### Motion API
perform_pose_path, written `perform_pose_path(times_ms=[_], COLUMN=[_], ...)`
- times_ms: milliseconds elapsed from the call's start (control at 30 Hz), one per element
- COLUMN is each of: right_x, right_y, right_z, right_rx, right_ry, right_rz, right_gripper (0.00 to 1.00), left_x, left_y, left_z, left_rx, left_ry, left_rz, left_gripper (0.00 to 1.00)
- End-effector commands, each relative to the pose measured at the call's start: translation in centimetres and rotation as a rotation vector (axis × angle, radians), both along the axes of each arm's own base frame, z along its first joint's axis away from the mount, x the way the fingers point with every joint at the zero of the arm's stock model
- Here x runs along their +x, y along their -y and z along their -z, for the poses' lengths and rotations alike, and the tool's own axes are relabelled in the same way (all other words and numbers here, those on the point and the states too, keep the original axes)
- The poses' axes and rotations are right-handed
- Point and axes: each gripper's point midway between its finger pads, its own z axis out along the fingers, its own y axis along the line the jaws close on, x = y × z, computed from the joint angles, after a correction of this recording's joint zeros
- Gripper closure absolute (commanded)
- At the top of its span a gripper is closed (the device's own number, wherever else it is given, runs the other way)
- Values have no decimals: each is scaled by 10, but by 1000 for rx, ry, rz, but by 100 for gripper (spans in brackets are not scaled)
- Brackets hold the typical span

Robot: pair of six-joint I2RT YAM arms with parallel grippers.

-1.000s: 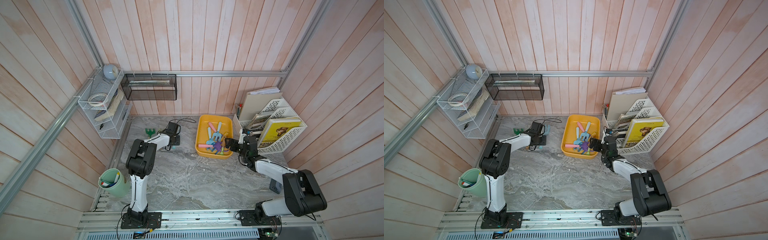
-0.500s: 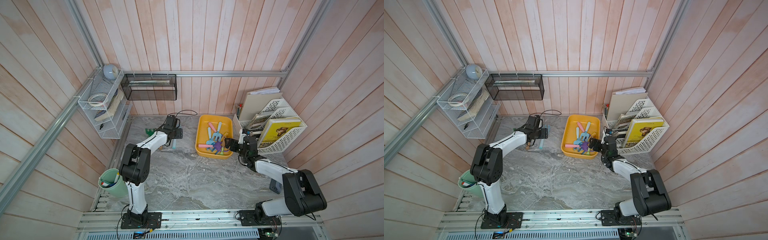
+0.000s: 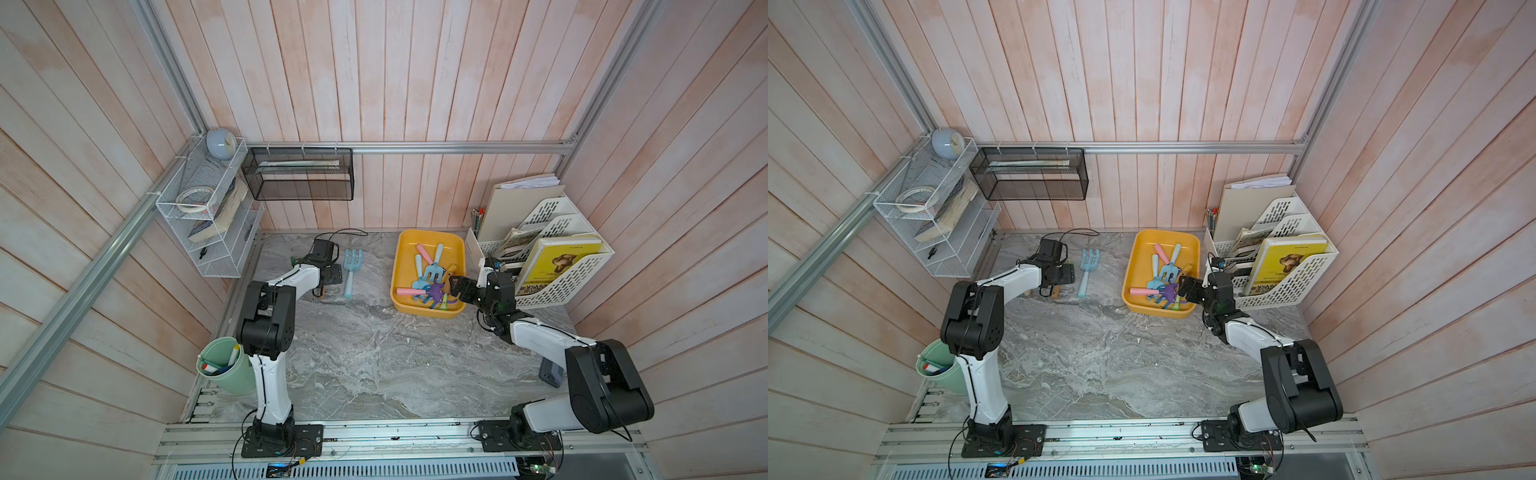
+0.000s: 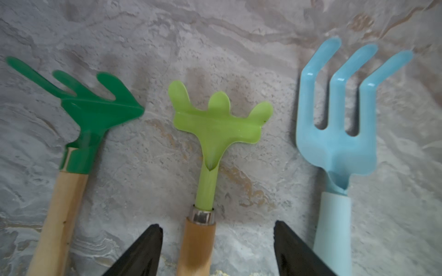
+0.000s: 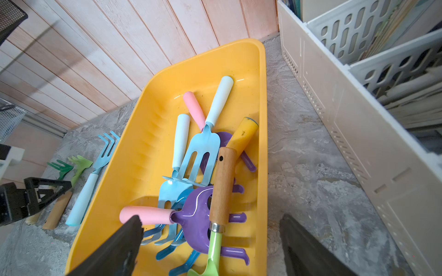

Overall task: Take the hand rake out of the storage box
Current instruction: Adjust the rake at the center of the board.

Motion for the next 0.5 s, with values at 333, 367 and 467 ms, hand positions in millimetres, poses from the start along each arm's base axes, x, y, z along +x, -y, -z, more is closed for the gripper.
perform_pose_path(times_ms=[333, 367, 467], right_x=[2, 2, 2], right_y=[3, 3, 3], right_z=[-4, -5, -4], right_rx=[-3, -3, -2], right_ry=[11, 13, 11], right_rz=[14, 14, 13], right_gripper=[8, 8, 8], left_x=[12, 13, 16], left_y=[-21, -22, -23], left_z=[19, 21, 23], left_rx=[74, 80, 99], left_ry=[-68, -75, -92], left_rz=[-32, -30, -20], left_gripper=[51, 51, 59])
